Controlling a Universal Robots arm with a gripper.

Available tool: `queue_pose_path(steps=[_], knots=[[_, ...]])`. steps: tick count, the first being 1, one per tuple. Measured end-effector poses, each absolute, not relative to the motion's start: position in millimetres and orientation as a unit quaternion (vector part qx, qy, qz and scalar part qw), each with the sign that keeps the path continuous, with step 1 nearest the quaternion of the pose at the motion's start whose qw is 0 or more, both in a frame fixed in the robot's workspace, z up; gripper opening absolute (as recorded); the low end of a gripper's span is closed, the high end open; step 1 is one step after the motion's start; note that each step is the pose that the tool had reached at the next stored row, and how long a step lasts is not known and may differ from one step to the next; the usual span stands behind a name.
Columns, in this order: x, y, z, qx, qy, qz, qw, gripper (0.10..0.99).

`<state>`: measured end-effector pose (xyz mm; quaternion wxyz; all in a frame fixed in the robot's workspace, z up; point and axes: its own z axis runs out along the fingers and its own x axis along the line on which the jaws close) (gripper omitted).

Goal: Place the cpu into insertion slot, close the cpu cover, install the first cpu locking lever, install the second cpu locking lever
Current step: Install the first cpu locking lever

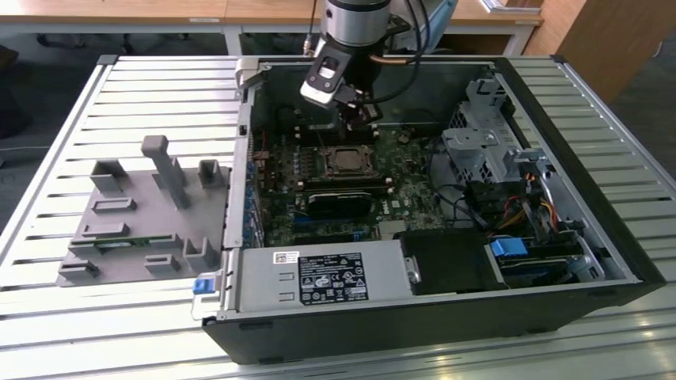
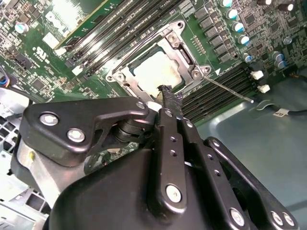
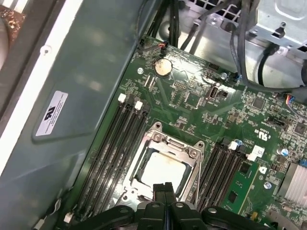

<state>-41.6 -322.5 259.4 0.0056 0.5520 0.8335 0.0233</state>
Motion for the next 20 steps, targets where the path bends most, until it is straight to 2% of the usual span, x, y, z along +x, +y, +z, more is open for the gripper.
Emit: queue_pose_path(steps=[20], knots=[[-41.6,-322.5,259.4,0.497,0.867,0.024,0.004,0.106]])
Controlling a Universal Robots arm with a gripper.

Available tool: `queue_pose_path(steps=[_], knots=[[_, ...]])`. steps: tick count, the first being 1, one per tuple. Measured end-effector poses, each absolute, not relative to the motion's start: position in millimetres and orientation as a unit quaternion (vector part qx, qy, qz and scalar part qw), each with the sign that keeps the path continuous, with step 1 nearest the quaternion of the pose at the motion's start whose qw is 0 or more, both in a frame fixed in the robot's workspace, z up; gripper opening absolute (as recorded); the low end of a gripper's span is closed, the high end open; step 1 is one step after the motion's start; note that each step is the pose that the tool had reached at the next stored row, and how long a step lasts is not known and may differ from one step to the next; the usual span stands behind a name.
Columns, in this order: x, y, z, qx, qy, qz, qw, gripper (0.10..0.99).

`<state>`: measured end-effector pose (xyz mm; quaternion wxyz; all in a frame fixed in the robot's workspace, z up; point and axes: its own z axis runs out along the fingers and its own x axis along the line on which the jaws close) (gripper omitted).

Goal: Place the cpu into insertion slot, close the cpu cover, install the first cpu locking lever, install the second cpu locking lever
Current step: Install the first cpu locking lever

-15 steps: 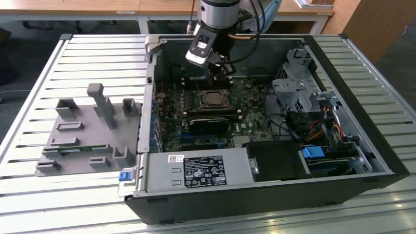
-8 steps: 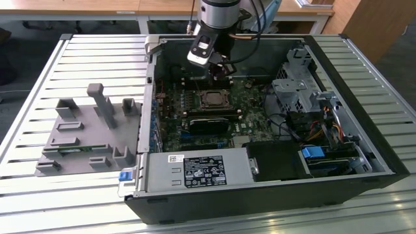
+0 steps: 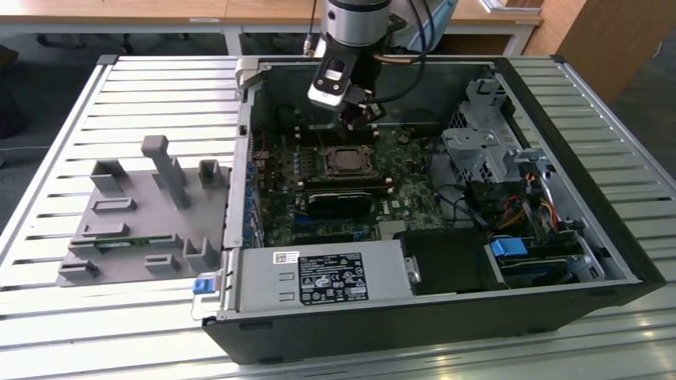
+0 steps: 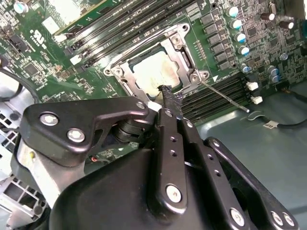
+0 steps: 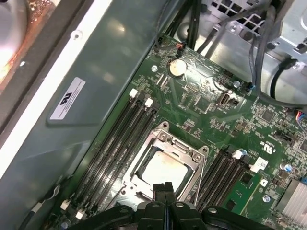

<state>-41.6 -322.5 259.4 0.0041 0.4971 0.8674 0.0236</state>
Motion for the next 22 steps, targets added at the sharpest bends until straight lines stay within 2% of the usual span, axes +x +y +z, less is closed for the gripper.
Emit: queue_pose_path(steps=[22], knots=[[-41.6,-322.5,259.3,0.437,0.899,0.024,0.002,0.106]])
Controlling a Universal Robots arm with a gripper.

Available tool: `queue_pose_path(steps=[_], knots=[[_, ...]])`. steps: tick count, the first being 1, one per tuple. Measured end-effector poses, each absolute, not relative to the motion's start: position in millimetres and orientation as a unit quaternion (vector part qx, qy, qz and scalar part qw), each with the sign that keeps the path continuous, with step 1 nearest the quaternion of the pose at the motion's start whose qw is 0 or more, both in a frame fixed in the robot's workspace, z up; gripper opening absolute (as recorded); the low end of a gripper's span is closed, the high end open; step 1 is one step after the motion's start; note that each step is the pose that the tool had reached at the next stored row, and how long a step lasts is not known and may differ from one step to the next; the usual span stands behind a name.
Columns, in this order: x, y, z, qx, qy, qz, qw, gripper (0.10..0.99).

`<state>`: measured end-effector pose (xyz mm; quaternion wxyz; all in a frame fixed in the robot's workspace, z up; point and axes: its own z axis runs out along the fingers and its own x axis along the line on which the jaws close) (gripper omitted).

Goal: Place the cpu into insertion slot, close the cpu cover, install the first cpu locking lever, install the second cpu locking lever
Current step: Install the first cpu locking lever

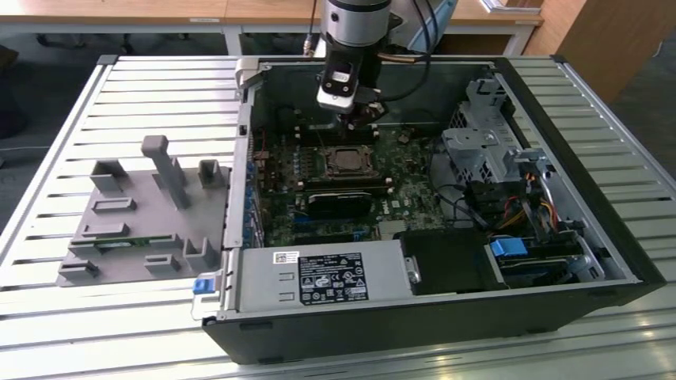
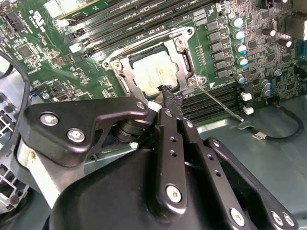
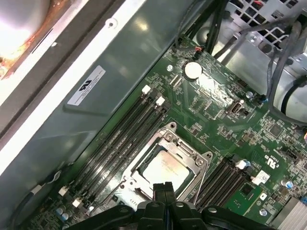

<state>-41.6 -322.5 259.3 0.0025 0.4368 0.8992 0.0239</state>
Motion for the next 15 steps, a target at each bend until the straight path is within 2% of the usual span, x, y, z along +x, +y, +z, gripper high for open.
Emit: queue_pose_path(steps=[15], knots=[[-41.6,-322.5,259.4,0.376,0.926,0.024,0.001,0.106]])
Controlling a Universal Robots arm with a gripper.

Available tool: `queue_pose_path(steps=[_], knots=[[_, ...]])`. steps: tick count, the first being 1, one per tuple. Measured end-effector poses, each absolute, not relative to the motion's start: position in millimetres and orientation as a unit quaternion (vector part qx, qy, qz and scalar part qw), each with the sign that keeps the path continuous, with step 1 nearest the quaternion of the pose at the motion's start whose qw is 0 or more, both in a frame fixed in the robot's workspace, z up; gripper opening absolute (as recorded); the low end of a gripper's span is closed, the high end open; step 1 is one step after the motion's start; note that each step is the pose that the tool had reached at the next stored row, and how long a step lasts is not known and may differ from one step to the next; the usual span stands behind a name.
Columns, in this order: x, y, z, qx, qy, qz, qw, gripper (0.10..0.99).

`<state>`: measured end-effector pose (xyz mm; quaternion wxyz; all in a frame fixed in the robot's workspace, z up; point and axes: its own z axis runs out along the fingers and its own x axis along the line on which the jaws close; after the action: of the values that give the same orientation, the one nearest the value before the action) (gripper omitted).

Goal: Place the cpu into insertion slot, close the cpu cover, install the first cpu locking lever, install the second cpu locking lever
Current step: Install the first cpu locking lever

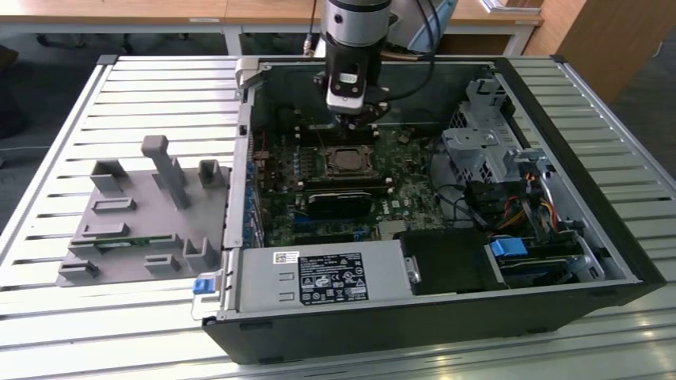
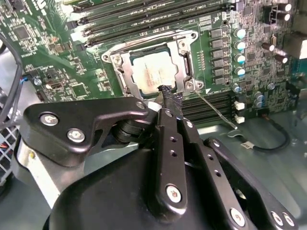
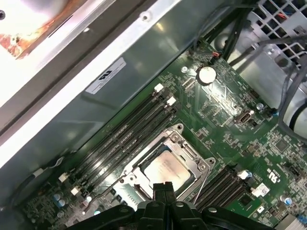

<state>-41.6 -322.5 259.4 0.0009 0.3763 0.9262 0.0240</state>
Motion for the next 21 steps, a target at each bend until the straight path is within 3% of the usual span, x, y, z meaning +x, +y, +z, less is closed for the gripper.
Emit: queue_pose_path(steps=[21], knots=[[-42.0,-322.5,259.0,0.303,0.953,0.024,-0.001,0.106]])
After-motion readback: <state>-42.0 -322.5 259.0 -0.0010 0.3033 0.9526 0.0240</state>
